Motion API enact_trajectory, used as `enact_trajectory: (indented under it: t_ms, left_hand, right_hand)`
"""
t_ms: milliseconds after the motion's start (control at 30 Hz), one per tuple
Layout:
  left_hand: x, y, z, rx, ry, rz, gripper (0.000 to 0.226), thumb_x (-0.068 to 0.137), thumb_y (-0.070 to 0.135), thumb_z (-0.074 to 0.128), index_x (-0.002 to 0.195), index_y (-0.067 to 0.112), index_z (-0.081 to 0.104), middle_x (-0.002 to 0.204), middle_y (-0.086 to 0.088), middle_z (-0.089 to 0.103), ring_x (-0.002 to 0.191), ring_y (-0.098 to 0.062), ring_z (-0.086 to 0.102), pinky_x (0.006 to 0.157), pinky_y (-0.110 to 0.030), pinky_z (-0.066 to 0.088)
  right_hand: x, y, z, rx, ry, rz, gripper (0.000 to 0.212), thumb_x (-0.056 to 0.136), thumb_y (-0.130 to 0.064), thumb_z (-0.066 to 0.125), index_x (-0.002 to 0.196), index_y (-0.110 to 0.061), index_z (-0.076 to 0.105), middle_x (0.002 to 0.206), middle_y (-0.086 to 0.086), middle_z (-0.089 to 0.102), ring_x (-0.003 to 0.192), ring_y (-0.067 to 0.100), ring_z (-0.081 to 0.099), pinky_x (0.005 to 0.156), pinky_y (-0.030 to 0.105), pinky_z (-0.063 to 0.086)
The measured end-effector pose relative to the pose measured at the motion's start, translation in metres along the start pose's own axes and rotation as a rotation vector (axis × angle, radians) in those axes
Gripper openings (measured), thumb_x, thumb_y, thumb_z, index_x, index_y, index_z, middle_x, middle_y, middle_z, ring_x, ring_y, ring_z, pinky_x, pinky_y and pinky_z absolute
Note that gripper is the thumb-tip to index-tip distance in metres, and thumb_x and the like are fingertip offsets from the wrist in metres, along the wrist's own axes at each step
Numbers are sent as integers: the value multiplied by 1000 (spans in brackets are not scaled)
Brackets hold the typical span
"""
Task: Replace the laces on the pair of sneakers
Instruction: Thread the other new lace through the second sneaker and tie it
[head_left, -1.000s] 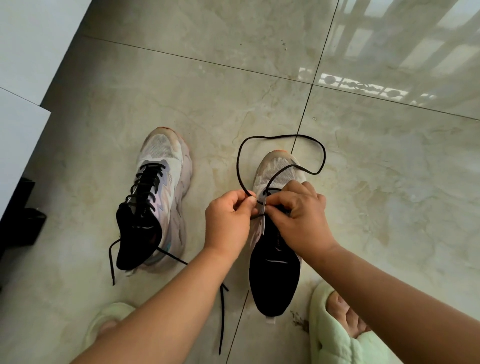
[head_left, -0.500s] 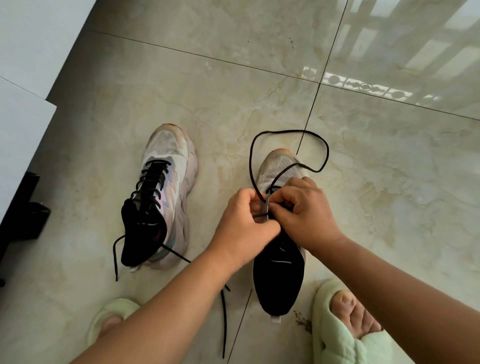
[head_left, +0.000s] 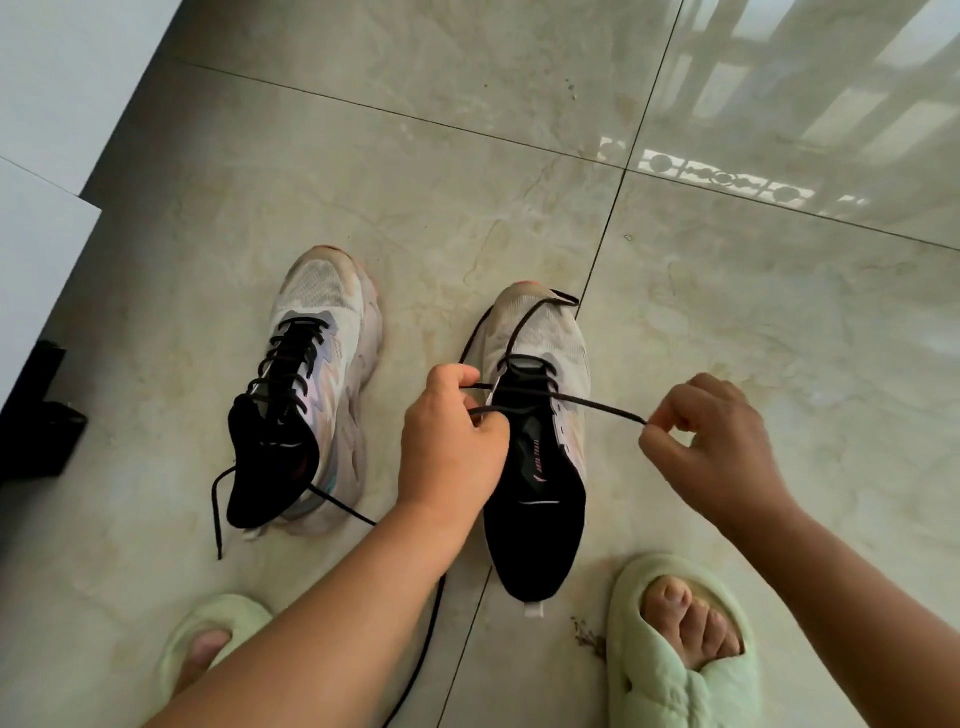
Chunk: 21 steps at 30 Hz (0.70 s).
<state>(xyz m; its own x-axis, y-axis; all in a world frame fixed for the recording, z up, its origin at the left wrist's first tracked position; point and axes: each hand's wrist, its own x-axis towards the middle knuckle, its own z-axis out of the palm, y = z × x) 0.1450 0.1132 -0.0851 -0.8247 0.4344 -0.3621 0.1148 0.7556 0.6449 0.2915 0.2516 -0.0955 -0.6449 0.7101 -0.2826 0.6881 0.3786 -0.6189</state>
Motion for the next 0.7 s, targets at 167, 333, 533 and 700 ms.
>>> enact_trajectory:
  t_ms: [167, 333, 533, 700]
  left_hand:
    - [-1, 3, -2, 16, 2, 64, 33, 73, 6, 66, 94, 25, 47, 68, 7, 55, 62, -5, 55, 56, -10, 41]
    - [0, 2, -3, 6, -25, 68, 28, 72, 11, 69, 75, 31, 49, 73, 11, 60, 68, -2, 57, 58, -7, 41]
    - [-1, -1, -1, -38, -1, 32, 24, 71, 7, 65, 73, 28, 55, 69, 9, 61, 60, 4, 56, 54, -5, 41]
    - [1, -2, 0, -70, 52, -8, 26, 72, 5, 64, 70, 28, 52, 67, 9, 59, 56, 5, 54, 50, -5, 38]
  right_hand:
    - [10, -28, 5, 14, 81, -85, 33, 75, -32, 69, 105, -19, 65, 96, -5, 52, 96, 18, 44, 85, 35, 35]
    - [23, -65, 22, -2, 2, -359, 11, 74, -23, 75, 83, -17, 73, 86, 0, 58, 90, 25, 46, 79, 35, 32]
    - [35, -73, 42, -259, -154, -379, 16, 84, -26, 55, 90, -22, 69, 91, -5, 55, 100, 18, 40, 76, 27, 18]
    - [23, -66, 28, -24, -96, -293, 10, 67, -22, 59, 60, -15, 58, 67, -7, 50, 81, 16, 42, 72, 30, 26]
